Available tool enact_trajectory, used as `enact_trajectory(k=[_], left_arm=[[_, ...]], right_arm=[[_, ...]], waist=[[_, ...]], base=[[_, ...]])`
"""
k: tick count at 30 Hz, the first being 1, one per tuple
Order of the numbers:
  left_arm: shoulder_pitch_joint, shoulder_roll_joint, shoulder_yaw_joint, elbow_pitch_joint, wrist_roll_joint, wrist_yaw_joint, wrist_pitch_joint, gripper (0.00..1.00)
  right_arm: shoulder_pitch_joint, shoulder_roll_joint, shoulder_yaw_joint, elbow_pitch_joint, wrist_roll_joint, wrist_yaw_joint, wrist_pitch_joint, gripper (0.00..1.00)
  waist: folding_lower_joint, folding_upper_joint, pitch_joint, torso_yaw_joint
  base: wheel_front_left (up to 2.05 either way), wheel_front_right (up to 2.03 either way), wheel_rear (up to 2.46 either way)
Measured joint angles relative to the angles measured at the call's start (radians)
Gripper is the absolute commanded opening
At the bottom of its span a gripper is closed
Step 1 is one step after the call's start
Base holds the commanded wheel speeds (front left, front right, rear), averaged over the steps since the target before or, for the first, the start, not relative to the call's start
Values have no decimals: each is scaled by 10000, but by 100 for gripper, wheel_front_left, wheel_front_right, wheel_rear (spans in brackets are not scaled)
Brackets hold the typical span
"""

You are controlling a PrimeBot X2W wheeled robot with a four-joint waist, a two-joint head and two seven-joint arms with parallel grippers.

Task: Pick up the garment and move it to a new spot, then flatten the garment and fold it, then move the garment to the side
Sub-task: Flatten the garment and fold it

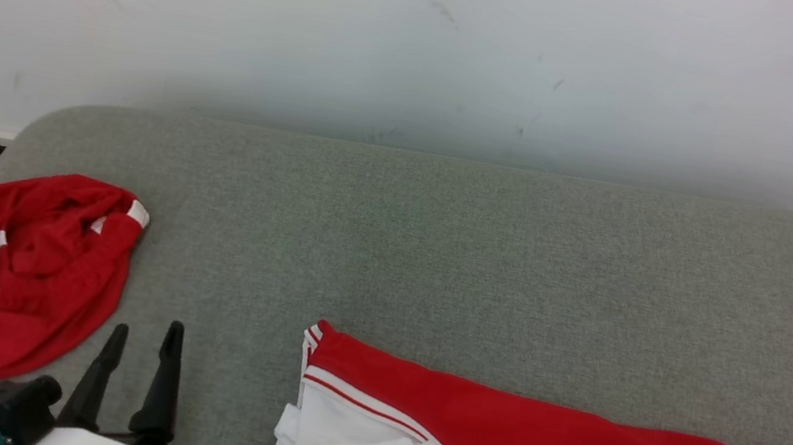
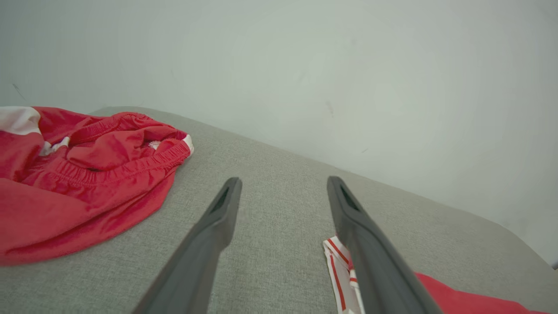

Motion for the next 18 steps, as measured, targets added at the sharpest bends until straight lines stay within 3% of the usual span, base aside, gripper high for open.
enact_trajectory(k=[2,3,7,13,18], left_arm=[[-1,-56,6,25,29,-13,0,100],[-2,-81,6,44,46,-61,0,100],[-4,-182,35,121,94,-84,0,100],[26,-328,94,242,144,-130,0,100],[114,-407,155,311,178,-196,0,100]], right_arm=[[-82,-61,222,8,180,-50,405,100],[-95,-130,328,-36,267,-59,577,88],[-96,-267,529,-242,604,-79,1001,0],[-16,-268,761,-851,1024,-52,1475,0],[91,-418,347,-1110,1112,-19,1363,0]], waist=[[0,0,20,38],[0,0,25,53],[0,0,-4,77],[0,1,-131,25],[0,0,-259,-46]], base=[[0,0,0],[0,0,0],[0,0,0],[0,0,0],[0,0,0]])
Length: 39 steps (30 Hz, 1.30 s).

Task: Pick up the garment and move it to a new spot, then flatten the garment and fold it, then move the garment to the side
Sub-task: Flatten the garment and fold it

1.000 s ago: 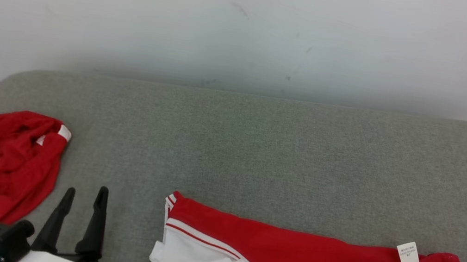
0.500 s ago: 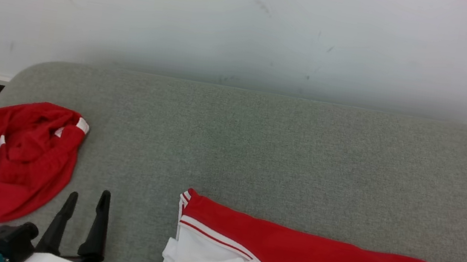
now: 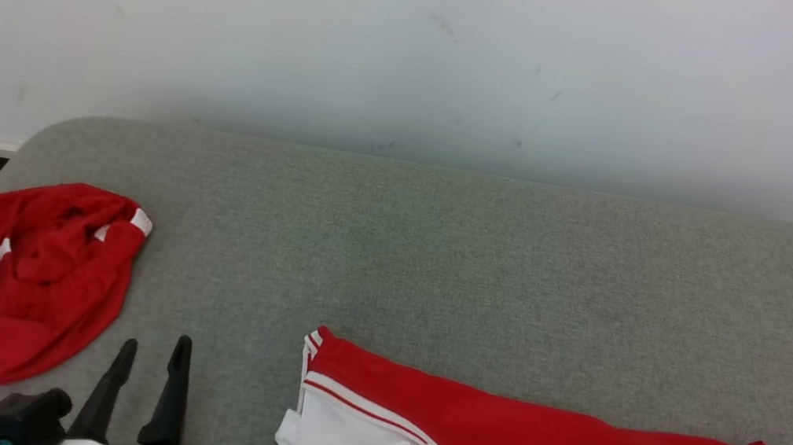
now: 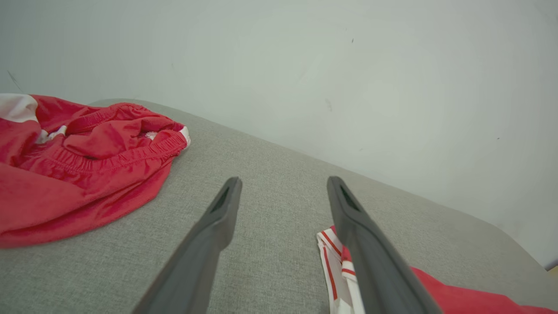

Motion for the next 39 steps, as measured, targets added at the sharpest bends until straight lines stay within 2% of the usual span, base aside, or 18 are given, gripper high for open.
enact_trajectory(k=[7,11,17,22,26,30,34,39], left_arm=[[35,-38,94,94,19,-107,0,100],[58,-81,119,161,77,-151,0,100],[171,-178,238,267,86,-171,0,100],[186,-265,316,384,104,-240,0,100],[176,-297,357,476,153,-299,0,100],[130,-316,351,583,178,-339,0,100],[58,-316,355,654,245,-370,0,100],[33,-334,332,711,261,-401,0,100]], right_arm=[[-78,-449,-1076,-113,-378,8,-466,0],[-168,-416,-1406,-493,-539,8,-585,0],[198,71,-1386,-2429,-391,6,-382,0],[930,1093,-1204,-4654,-42,6,263,0],[1311,1801,-644,-5925,136,6,755,0],[1526,2113,362,-6498,370,6,1011,0],[1652,2188,1202,-6332,487,6,978,0],[1463,2217,2201,-5405,1147,6,232,0]], waist=[[0,0,-79,-121],[0,0,-153,-142],[0,0,-307,-57],[0,0,-379,197],[0,0,-395,492],[0,0,-411,864],[0,0,-440,1276],[0,0,-464,1751]], base=[[0,0,0],[0,0,0],[0,0,0],[0,0,0],[0,0,0],[0,0,0],[0,0,0],[0,0,0]])
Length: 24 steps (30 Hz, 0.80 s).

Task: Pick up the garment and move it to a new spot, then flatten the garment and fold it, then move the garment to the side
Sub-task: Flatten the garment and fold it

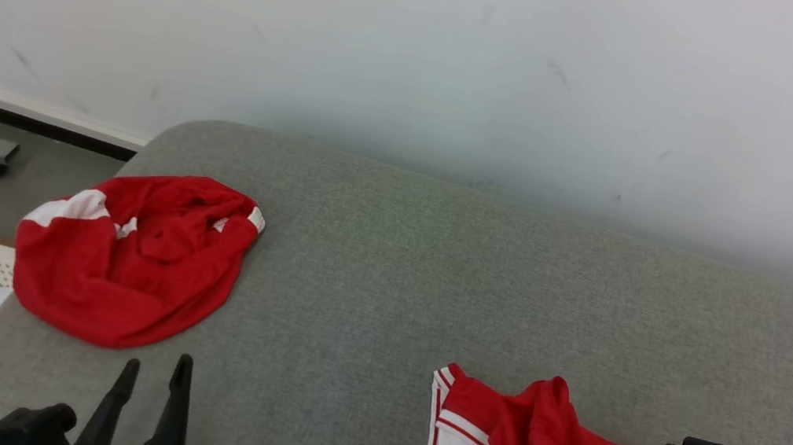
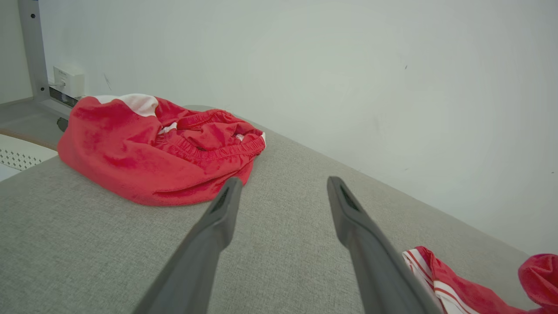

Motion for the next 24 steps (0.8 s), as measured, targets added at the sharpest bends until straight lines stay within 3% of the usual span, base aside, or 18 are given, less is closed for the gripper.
enact_trajectory(k=[12,14,18,24], left_arm=[[-50,-48,-44,190,8,-25,0,100],[-69,-48,-33,228,8,-33,0,100],[-90,-48,46,263,8,-56,0,100],[-93,-46,159,268,8,-61,0,100]], right_arm=[[-1712,6,2075,3202,972,0,-1707,2],[-1883,6,2320,3703,1083,-2,-1835,100],[-2197,6,2859,4155,1540,-2,-2075,100],[-2524,8,3141,3760,2044,-2,-2479,100]], waist=[[0,-1,52,584],[0,0,61,609],[0,0,75,558],[0,0,73,217]], base=[[0,0,0],[0,0,0],[0,0,0],[0,0,0]])
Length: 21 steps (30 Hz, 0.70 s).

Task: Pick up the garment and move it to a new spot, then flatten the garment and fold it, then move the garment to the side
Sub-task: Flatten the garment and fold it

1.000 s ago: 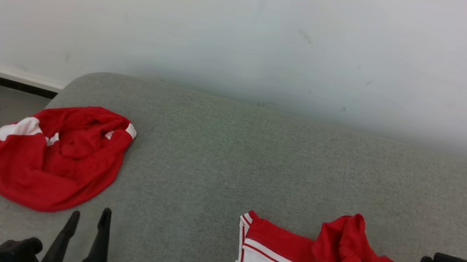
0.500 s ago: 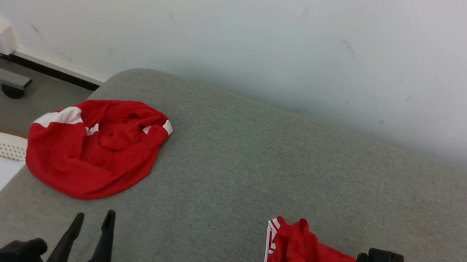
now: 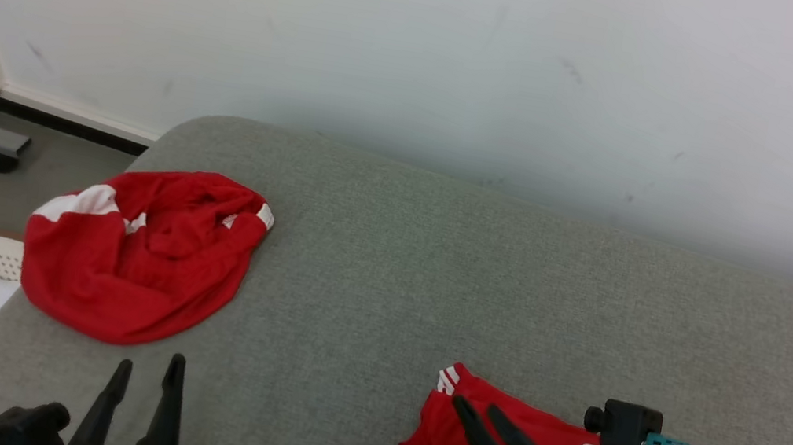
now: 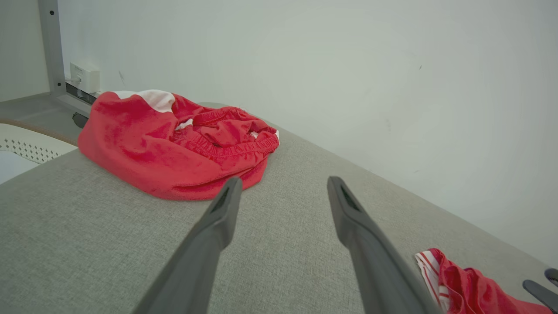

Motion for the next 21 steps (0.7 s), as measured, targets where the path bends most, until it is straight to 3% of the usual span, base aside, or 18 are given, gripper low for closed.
enact_trajectory(k=[4,11,21], left_arm=[[6,-4,77,-48,0,-10,0,100],[50,-71,211,-274,88,-15,0,100],[104,-178,529,-610,364,-130,0,100]], right_arm=[[-34,-159,-395,-788,-138,0,-301,100],[84,-1478,-1670,-2132,-1394,2,-1221,100],[1040,-2395,-3473,-2993,-3348,2,-2439,100]], waist=[[0,0,-11,-313],[0,0,-26,-941],[0,0,-31,-1644]], base=[[0,0,0],[0,0,0],[0,0,0]])
